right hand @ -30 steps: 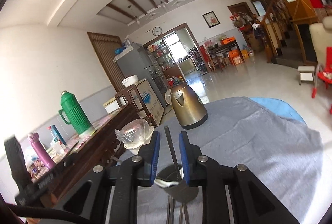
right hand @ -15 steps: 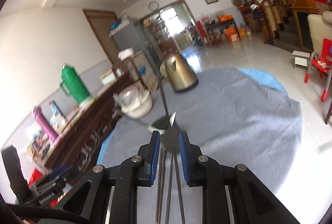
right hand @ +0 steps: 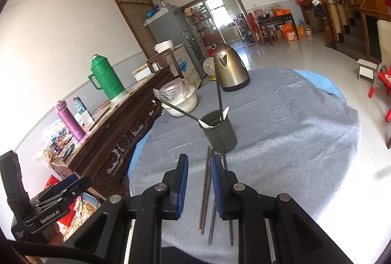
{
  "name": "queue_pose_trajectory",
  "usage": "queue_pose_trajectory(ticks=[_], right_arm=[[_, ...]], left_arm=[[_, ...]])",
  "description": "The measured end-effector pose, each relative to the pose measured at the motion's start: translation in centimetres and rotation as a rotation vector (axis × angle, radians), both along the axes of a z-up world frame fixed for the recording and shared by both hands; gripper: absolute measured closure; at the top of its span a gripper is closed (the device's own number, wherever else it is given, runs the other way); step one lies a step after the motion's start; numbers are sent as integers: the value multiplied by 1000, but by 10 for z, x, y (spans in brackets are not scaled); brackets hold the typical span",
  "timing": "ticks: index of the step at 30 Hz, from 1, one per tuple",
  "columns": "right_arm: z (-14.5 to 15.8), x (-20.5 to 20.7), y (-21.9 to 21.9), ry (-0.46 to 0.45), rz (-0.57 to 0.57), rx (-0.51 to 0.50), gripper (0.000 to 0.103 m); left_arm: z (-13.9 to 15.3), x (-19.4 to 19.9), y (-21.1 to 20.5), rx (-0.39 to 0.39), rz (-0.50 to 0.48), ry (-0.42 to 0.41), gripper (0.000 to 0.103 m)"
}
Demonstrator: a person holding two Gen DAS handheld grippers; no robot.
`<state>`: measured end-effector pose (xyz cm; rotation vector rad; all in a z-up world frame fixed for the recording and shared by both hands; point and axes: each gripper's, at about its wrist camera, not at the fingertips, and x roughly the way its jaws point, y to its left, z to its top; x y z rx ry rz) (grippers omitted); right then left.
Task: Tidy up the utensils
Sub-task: 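Open both tools and withdraw them from the holder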
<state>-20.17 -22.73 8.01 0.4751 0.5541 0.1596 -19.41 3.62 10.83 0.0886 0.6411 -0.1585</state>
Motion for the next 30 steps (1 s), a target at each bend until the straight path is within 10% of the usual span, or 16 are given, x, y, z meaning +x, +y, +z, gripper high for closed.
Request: queue_pose_trajectory(ticks=[30], right_arm=[[41, -123, -50, -79, -92, -81, 82]], left_arm=[[14, -50, 22, 97, 48, 33, 29]])
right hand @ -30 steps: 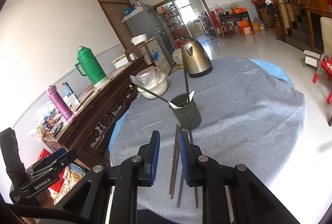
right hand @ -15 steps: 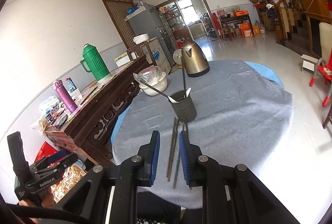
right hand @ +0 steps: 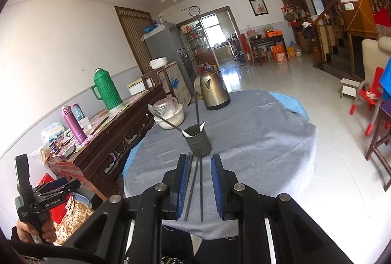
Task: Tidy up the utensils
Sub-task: 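Open both tools and withdraw them from the holder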
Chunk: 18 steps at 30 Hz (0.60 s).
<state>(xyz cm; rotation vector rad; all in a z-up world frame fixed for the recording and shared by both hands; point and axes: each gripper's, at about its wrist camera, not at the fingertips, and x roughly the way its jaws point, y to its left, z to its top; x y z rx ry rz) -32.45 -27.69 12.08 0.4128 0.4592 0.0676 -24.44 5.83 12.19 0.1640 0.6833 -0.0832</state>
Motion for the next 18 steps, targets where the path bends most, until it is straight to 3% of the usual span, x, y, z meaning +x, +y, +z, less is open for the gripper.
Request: queue_pose_trajectory(ticks=[10, 18], right_arm=[[2, -27, -9, 1, -5, -40, 82], [16, -27, -2, -20, 19, -54, 82]], left_arm=[[11, -19, 16, 56, 12, -30, 29], [27, -24, 29, 39, 39, -62, 28]])
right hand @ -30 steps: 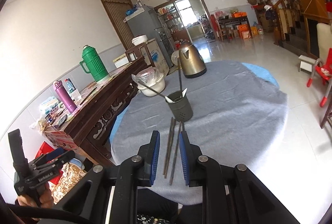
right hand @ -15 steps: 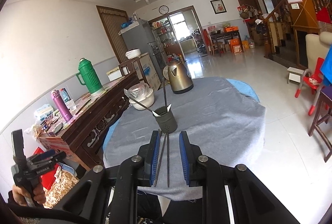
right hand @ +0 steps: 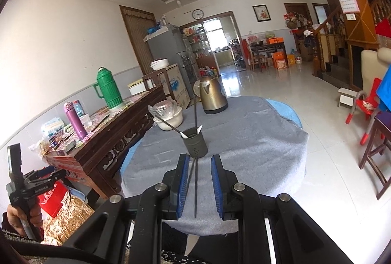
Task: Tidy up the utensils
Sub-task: 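Open both tools and withdraw them from the holder, then lower both tools toward the remaining brown chopsticks beside the holder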
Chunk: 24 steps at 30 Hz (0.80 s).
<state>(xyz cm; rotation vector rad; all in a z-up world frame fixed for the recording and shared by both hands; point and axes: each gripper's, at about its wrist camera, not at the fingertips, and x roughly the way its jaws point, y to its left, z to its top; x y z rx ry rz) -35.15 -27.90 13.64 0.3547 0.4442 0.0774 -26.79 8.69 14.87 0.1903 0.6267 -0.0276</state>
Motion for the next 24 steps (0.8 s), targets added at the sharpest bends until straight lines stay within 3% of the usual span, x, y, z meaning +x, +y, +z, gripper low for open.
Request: queue_pose_trajectory(ticks=[8, 16, 24], right_arm=[[0, 9, 2, -9, 42, 26, 82], [-30, 65, 20, 84, 129, 56, 82], [-65, 128, 30, 215, 194, 100, 82]], left_arm=[[-6, 11, -6, -16, -10, -13, 27], [-36, 47, -9, -82, -51, 86, 27], [-84, 88, -3, -111, -16, 203, 27]])
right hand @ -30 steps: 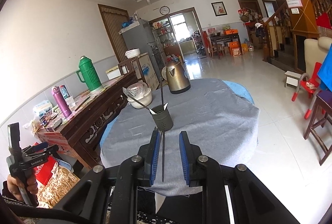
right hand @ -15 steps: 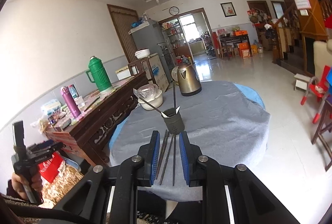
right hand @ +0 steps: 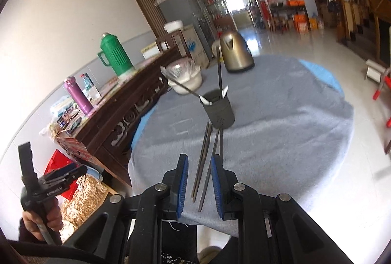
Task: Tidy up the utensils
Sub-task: 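Lower both tools toward the remaining brown chopsticks beside the holder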
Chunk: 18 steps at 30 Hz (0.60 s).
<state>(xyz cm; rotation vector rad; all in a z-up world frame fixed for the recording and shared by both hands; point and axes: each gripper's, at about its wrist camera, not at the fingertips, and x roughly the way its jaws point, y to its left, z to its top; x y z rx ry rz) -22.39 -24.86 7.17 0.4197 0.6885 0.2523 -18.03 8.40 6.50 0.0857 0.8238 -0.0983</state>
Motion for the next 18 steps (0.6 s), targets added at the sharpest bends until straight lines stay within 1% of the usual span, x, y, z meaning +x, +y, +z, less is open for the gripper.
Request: queue_pose_trajectory(ticks=[4, 7, 14, 16, 18], right_arm=[[-20, 35, 5, 66, 23, -2, 82], [-41, 70, 9, 136, 40, 16, 82], [-79, 145, 29, 232, 94, -15, 82], [-91, 163, 32, 252, 99, -13, 82], [-108, 181, 35, 285, 105, 0, 82]], left_arm=[[-26, 25, -14, -2, -21, 68, 27], [-41, 45, -28, -1, -45, 107, 27], [-76, 102, -67, 15, -99, 191, 27], [-85, 118, -77, 20, -110, 213, 27], [-93, 131, -83, 8, -121, 232, 27]])
